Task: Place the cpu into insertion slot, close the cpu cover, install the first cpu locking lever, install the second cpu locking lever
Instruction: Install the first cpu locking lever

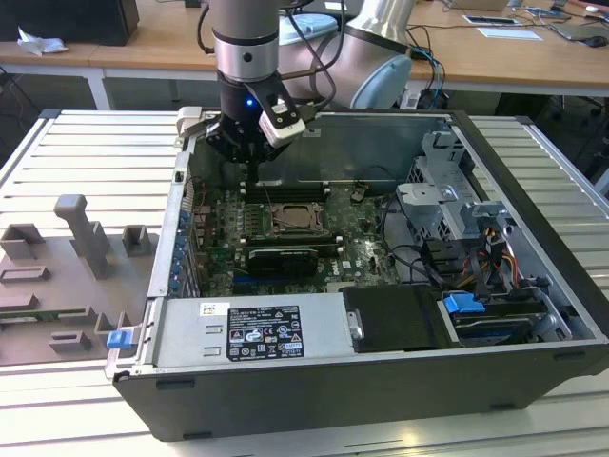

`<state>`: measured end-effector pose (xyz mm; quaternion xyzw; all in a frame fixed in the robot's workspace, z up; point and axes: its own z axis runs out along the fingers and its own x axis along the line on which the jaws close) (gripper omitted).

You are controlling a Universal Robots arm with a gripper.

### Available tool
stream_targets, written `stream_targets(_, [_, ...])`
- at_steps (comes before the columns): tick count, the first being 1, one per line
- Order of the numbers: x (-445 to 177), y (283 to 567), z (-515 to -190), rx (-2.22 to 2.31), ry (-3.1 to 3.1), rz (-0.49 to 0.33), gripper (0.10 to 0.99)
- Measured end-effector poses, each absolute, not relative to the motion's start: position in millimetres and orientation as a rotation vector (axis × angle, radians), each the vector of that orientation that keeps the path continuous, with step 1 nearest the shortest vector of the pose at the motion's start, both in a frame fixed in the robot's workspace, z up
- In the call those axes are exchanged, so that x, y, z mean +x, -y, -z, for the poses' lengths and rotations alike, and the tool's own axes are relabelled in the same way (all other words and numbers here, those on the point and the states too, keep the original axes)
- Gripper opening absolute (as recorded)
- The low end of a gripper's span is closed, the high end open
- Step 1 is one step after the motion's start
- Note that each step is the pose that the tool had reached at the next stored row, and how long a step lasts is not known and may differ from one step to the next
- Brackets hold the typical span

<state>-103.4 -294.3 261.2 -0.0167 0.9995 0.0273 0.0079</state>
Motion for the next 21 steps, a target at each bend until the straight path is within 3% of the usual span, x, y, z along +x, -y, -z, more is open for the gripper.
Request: stream_targets(21, [-57, 294, -258, -0.052, -3.128, -0.086, 0.106])
